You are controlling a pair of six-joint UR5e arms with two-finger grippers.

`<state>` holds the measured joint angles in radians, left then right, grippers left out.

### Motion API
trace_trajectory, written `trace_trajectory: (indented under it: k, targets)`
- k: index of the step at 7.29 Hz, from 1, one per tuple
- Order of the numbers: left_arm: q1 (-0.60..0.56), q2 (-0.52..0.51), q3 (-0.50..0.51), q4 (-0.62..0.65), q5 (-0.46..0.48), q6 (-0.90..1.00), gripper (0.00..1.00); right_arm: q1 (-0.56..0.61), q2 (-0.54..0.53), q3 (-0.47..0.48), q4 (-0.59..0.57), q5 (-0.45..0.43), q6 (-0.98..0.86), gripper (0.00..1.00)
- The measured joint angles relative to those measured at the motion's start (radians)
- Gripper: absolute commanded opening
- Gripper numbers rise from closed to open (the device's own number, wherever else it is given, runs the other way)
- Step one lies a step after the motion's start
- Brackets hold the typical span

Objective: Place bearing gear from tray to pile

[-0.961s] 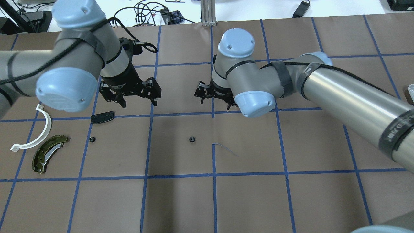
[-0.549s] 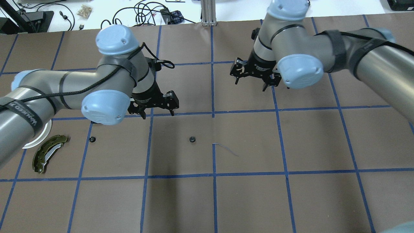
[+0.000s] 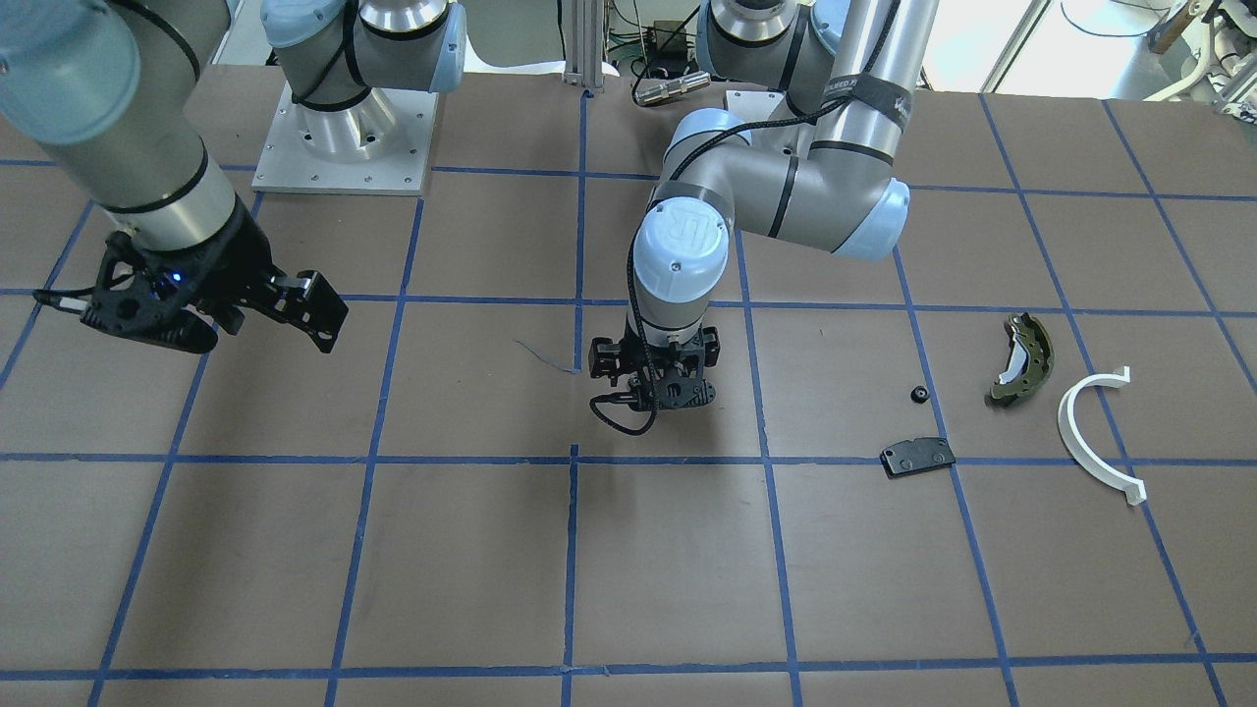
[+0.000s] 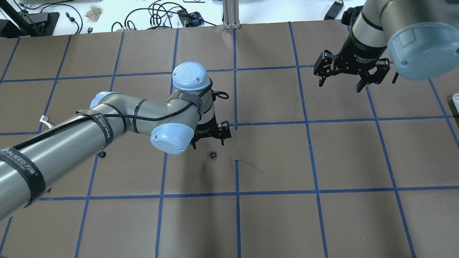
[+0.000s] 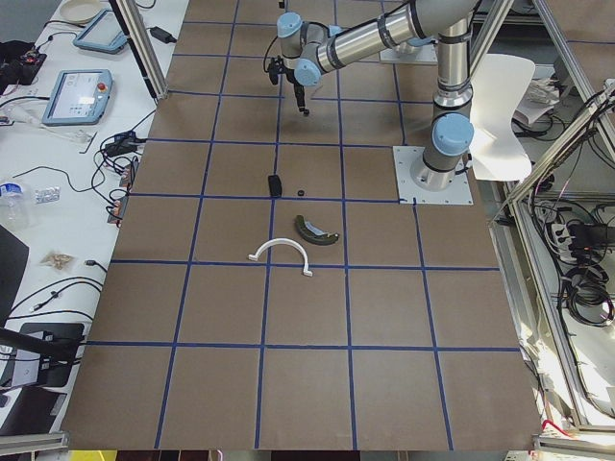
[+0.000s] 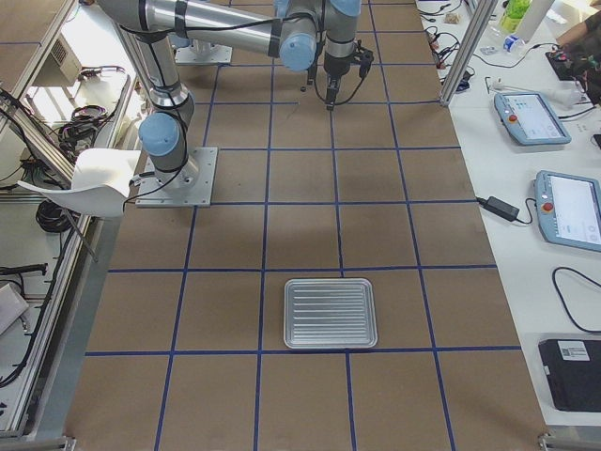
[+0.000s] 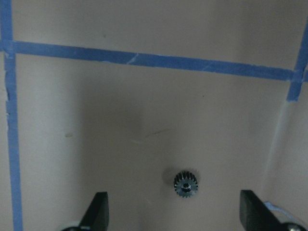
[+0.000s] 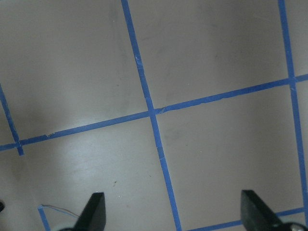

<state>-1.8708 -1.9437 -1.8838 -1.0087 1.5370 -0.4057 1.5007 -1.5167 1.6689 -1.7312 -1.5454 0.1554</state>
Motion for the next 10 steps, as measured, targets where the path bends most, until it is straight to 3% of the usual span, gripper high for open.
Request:
trace_trajectory:
  k: [1,3,4,8,10]
  targets:
    - [-0.008,-0.017,-0.026,0.047,0.002,-0.002,0.84,0.0,-0.032,-0.001,0.02,-0.006,0.002,1.0]
    - [-0.012,-0.03,-0.085,0.16,0.004,0.0,0.12,0.001,-0.057,0.002,0.04,-0.014,-0.005,1.0]
    - [-0.012,-0.032,-0.097,0.188,0.003,0.001,0.0,0.002,-0.061,0.003,0.042,-0.014,-0.006,1.0]
    - [0.004,-0.018,-0.088,0.196,-0.003,0.018,0.0,0.058,-0.066,0.005,0.044,-0.013,-0.001,1.0]
    - [0.091,0.019,-0.06,0.112,0.002,0.131,0.0,0.078,-0.06,0.006,0.036,-0.014,-0.006,1.0]
